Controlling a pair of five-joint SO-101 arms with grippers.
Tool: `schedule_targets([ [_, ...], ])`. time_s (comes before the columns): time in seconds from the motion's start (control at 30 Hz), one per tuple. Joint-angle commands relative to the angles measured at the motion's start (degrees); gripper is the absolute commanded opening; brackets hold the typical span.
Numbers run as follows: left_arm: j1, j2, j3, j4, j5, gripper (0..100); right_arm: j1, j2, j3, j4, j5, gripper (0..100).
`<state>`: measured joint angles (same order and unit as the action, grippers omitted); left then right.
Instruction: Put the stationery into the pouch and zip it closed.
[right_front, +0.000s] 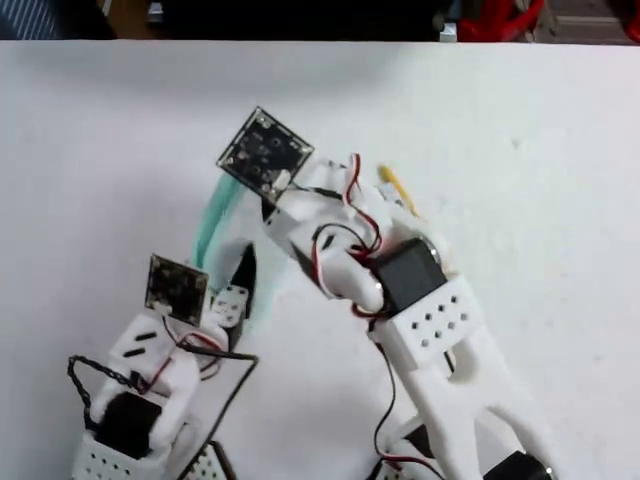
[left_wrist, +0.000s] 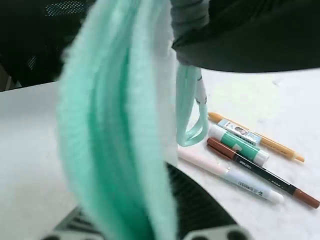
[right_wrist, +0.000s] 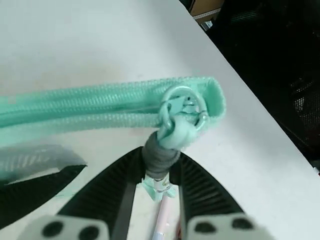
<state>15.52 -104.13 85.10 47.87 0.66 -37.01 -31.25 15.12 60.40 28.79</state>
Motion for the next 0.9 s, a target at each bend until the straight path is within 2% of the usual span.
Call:
schedule_targets([
  [0.0,-0.5,-0.7,-0.3,-2.5,-1.6,2,-0.3,-1.5,-0.2,0.2,-0.4,1.9],
  [0.2,-0.3,-0.7,0.0,-2.4,-1.8,2,-2.8,-1.6,-1.6,2.9,-0.4,1.9],
  [0.47,-0.5,-0.7,-0.4,-0.8,-1.9,2,-12.3,-1.6,-9.8,12.5,-0.6,1.9],
  [0.63,-0.6,-0.7,-0.4,-0.8,-1.9,2,-17.8,-1.5,-13.7,16.0,-5.3,1.9],
  [0.87,-0.6,-0.7,-0.4,-0.8,-1.9,2,-21.9,-1.3,-13.5,18.9,-5.7,1.9],
])
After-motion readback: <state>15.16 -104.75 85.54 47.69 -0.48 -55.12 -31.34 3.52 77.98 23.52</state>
